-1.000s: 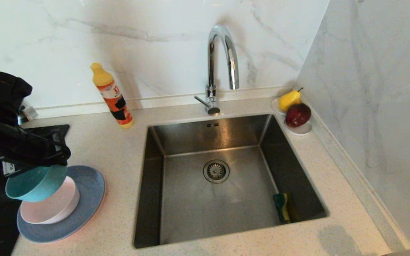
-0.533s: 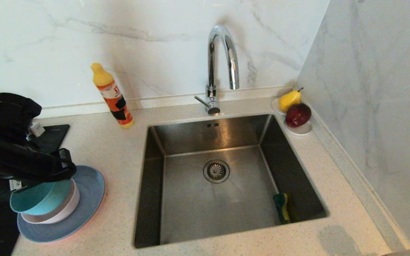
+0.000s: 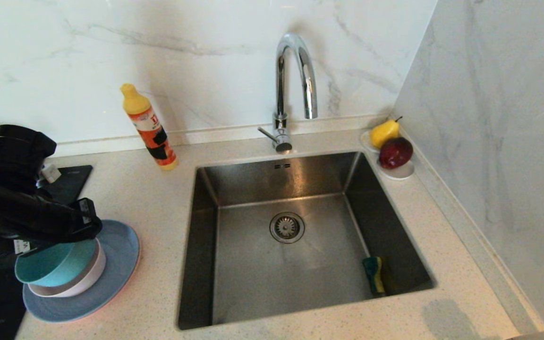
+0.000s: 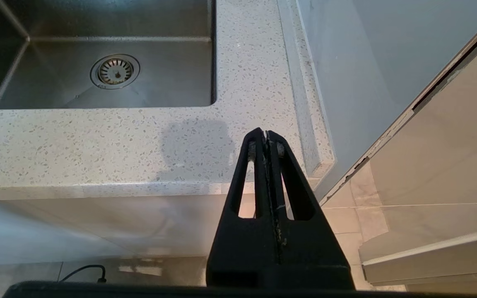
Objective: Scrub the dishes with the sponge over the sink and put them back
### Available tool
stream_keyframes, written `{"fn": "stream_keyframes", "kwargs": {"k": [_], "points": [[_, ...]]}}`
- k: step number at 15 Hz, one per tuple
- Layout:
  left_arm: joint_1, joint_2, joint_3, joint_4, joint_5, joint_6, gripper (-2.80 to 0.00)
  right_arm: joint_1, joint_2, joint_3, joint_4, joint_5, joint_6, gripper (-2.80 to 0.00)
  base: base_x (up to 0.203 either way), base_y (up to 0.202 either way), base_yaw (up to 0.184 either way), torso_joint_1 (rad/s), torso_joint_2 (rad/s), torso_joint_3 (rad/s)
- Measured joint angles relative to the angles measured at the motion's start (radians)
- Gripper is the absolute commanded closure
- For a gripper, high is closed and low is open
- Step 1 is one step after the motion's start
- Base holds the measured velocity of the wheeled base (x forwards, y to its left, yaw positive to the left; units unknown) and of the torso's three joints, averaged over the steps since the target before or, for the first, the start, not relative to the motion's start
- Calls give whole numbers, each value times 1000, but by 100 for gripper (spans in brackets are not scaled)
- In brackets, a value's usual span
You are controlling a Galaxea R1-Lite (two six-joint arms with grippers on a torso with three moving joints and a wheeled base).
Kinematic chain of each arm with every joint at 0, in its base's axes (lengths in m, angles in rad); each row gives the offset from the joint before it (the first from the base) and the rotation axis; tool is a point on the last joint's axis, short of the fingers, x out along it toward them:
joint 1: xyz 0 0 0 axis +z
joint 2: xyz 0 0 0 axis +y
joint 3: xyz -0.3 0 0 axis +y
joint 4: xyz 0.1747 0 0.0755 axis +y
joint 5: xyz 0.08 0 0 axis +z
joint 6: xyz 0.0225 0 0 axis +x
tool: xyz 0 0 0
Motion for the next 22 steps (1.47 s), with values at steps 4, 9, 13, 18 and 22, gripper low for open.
{"fn": "stream_keyframes", "kwargs": {"k": [4,9,13,18,22], "points": [[0,-1,-1,1,-1,-1,-280,0,0,0,0,0,0,0,0,0,0,0,0,0],[0,-1,6,-42,3,-1,-280,0,0,0,0,0,0,0,0,0,0,0,0,0],[1,-28,-65,-44,1,-14,0,0,0,0,0,0,0,0,0,0,0,0,0,0],[4,-87,-153,-102,-74,32,0,0,0,0,0,0,0,0,0,0,0,0,0,0],[-57,-187,-152,-291,-248,137,0,0,0,0,0,0,0,0,0,0,0,0,0,0]]}}
